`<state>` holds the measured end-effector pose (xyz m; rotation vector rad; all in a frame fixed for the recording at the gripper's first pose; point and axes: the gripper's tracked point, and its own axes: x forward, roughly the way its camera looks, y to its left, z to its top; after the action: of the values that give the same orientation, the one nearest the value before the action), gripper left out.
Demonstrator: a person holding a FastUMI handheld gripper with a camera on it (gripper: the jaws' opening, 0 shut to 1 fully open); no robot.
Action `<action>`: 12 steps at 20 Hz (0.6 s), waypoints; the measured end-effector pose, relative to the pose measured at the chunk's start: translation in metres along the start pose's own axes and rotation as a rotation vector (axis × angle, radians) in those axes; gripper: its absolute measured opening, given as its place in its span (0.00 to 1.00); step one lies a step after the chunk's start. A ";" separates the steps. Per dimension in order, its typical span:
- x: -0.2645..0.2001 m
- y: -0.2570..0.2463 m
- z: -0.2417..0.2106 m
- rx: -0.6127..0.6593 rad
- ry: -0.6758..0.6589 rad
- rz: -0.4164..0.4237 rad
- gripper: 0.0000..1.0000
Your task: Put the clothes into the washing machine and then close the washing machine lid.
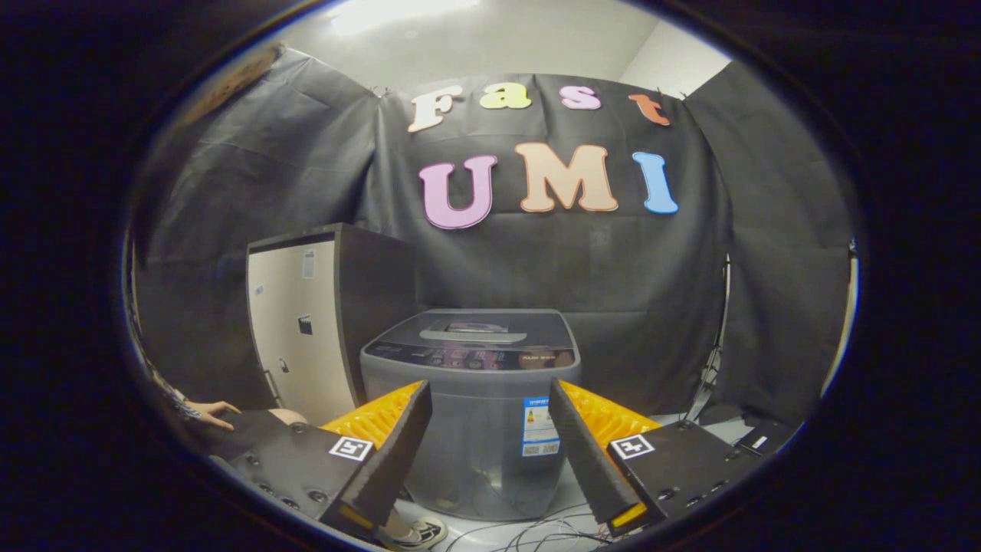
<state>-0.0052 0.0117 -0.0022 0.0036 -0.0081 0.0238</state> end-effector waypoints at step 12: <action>0.001 0.004 -0.001 0.000 0.000 0.023 0.97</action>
<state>-0.0045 0.0160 -0.0031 0.0040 -0.0078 0.0463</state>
